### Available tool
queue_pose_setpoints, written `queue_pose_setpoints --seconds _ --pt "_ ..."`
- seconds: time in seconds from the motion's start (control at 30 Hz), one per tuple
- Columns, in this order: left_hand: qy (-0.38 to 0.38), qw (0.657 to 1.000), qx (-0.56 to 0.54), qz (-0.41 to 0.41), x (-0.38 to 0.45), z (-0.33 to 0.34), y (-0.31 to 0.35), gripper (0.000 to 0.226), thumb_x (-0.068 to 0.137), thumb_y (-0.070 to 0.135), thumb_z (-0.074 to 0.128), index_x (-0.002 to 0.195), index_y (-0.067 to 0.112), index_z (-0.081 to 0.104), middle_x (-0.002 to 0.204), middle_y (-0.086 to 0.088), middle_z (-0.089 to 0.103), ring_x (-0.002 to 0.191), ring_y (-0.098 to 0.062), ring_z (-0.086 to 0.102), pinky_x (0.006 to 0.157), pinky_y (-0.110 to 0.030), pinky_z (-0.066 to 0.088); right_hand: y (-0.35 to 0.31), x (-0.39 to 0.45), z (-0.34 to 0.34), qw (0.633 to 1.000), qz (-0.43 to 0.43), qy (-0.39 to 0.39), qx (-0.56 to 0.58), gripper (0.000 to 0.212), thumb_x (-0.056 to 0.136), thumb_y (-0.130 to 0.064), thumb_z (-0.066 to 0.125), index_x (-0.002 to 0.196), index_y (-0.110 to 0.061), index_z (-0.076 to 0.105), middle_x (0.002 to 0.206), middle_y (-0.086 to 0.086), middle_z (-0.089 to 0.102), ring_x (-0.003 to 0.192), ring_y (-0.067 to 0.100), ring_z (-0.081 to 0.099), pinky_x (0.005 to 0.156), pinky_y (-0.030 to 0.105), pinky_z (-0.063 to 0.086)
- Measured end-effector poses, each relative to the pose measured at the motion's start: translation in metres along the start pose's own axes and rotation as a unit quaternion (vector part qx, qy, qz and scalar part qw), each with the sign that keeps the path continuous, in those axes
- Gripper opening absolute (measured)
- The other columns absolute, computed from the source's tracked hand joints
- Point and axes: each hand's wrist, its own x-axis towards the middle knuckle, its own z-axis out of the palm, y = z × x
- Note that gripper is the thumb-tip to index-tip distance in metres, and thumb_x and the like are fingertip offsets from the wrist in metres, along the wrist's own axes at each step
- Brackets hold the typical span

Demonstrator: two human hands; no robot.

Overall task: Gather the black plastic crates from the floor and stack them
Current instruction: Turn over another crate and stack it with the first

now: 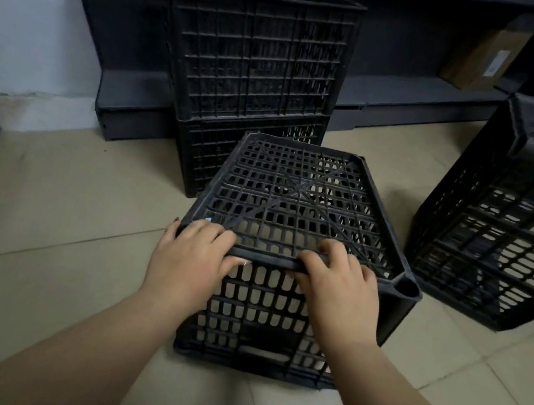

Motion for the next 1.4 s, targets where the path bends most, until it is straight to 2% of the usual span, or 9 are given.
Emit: queue_pose_setpoints --seconds 0.2,0.4,0.6,0.77,0.97,1.1,1.17,1.27,1.4 --pt "-0.041 0.998 0.032 -0.028 0.016 -0.098 0.036 0.034 0.086 0.054 0.048 0.086 0.021 0.059 0.086 0.002 0.067 0.091 -0.024 0.066 0.083 -0.05 0.051 0.008 0.011 -0.097 0.999 0.035 -0.011 0.009 0.037 0.078 -0.036 0.075 0.113 -0.025 0.067 0.128 0.013 0.058 0.107 0.036 0.058 0.089 0.055 0.047" --pt "-0.098 0.989 0.059 -0.09 0.05 -0.183 0.065 0.043 0.095 0.056 0.036 0.096 0.018 0.054 0.088 -0.003 0.065 0.078 -0.028 0.064 0.055 -0.032 0.034 0.006 -0.005 -0.183 0.992 0.078 -0.093 0.025 0.057 0.081 -0.062 0.038 0.129 -0.037 0.056 0.138 0.01 0.051 0.118 0.04 0.05 0.09 0.062 0.044" --pt "-0.193 0.952 0.021 -0.235 0.063 -0.199 0.072 0.045 0.1 0.047 0.027 0.109 0.011 0.054 0.107 -0.012 0.066 0.098 -0.034 0.063 0.068 -0.034 0.037 0.012 -0.031 -0.222 0.976 0.103 -0.189 0.031 0.06 0.078 -0.069 0.034 0.126 -0.042 0.058 0.138 0.01 0.053 0.121 0.045 0.05 0.084 0.066 0.045" --pt "-0.212 0.937 0.043 -0.275 0.037 -0.194 0.059 0.037 0.101 0.035 0.034 0.106 0.006 0.056 0.107 -0.017 0.067 0.1 -0.037 0.063 0.079 -0.038 0.045 0.033 -0.055 -0.228 0.941 0.166 -0.292 0.045 0.07 0.085 -0.077 0.019 0.146 -0.051 -0.003 0.16 0.005 -0.014 0.144 0.038 -0.011 0.11 0.062 0.014" --pt "-0.378 0.874 0.063 -0.299 -0.026 -0.127 -0.013 0.039 0.097 0.03 0.043 0.131 0.016 0.053 0.122 -0.008 0.059 0.111 -0.027 0.058 0.099 -0.041 0.046 0.031 -0.052 -0.217 0.934 0.168 -0.312 0.057 0.074 0.084 -0.078 0.022 0.147 -0.048 0.0 0.157 0.005 -0.019 0.144 0.038 -0.012 0.111 0.062 0.016" --pt "-0.357 0.873 0.059 -0.328 -0.052 -0.162 0.019 0.042 0.098 0.042 0.029 0.126 0.016 0.048 0.123 -0.009 0.056 0.109 -0.031 0.057 0.088 -0.045 0.047 0.027 -0.042 -0.204 0.939 0.146 -0.305 0.056 0.073 0.084 -0.077 0.025 0.147 -0.047 0.005 0.156 0.006 -0.016 0.144 0.039 -0.008 0.11 0.062 0.019" --pt "-0.331 0.875 0.071 -0.347 -0.039 -0.184 0.043 0.058 0.095 0.057 0.016 0.146 0.027 0.02 0.149 -0.015 0.031 0.129 -0.039 0.039 0.095 -0.055 0.04 0.025 -0.035 -0.2 0.941 0.142 -0.301 0.062 0.073 0.083 -0.077 0.026 0.146 -0.047 0.006 0.157 0.007 -0.014 0.144 0.039 -0.005 0.11 0.062 0.021" --pt "-0.292 0.933 0.078 -0.196 -0.013 -0.192 0.063 0.061 0.09 0.065 0.003 0.146 0.046 -0.013 0.161 -0.005 -0.007 0.145 -0.038 0.004 0.108 -0.065 0.02 0.023 -0.026 -0.198 0.941 0.142 -0.3 0.071 0.073 0.082 -0.078 0.029 0.145 -0.048 0.008 0.157 0.007 -0.012 0.144 0.038 -0.003 0.109 0.063 0.023" --pt "-0.293 0.954 0.018 -0.057 0.025 -0.193 0.085 0.059 0.092 0.064 0.01 0.146 0.049 -0.009 0.161 0.001 -0.008 0.147 -0.032 -0.005 0.115 -0.06 0.013 0.028 -0.02 -0.194 0.94 0.161 -0.289 0.078 0.077 0.081 -0.078 0.032 0.146 -0.046 0.008 0.157 0.011 -0.009 0.144 0.038 0.0 0.11 0.06 0.023"
